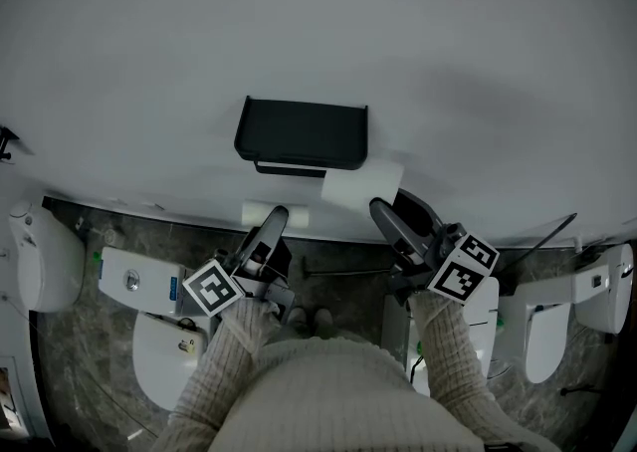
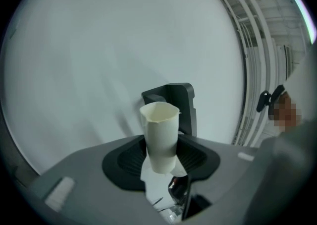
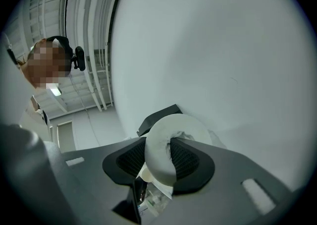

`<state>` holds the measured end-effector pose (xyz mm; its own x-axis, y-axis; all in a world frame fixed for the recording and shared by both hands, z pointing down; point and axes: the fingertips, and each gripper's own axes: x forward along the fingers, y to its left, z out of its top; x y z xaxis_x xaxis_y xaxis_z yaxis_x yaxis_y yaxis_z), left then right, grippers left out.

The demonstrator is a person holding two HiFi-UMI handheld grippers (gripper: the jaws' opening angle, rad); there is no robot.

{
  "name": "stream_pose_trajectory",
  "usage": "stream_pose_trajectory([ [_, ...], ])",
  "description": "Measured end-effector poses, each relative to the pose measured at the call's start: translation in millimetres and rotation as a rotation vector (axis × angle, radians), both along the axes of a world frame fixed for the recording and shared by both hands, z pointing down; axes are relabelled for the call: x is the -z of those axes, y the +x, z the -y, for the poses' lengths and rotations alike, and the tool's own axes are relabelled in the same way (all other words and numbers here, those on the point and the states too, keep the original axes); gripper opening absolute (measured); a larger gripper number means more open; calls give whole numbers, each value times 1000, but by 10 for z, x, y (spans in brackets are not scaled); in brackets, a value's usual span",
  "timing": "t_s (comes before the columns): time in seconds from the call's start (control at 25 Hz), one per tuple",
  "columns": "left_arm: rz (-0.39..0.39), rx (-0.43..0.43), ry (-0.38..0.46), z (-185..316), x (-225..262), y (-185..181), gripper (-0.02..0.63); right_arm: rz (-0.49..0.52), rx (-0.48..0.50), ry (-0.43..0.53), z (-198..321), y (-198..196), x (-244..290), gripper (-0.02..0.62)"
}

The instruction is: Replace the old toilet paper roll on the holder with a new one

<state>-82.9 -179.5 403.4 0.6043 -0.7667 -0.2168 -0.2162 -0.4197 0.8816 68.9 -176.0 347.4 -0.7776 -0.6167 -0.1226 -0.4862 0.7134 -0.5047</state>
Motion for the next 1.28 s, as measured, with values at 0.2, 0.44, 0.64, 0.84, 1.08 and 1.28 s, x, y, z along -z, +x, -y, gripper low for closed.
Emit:
stream_pose_trajectory([
  [0.2, -2, 21, -2, -11, 5, -152, 175, -4, 45, 5, 38, -250, 23, 145],
  [0.44, 3, 40, 6, -68, 32, -56, 174, 11, 67, -2, 25, -237, 12, 145],
  [0.64, -2, 36, 7, -78, 49, -61, 173, 14, 71, -12, 57, -329, 12, 146],
  [0.84, -9, 30, 14, -80, 80, -20, 173, 29, 70, -23, 63, -360, 22, 144],
  [1.08, -13, 10, 34, -73, 163, 77, 173, 44, 68, -33, 72, -391, 25, 144],
  [1.28, -19, 3, 39, -47, 190, 80, 173, 54, 66, -43, 105, -448, 19, 144],
])
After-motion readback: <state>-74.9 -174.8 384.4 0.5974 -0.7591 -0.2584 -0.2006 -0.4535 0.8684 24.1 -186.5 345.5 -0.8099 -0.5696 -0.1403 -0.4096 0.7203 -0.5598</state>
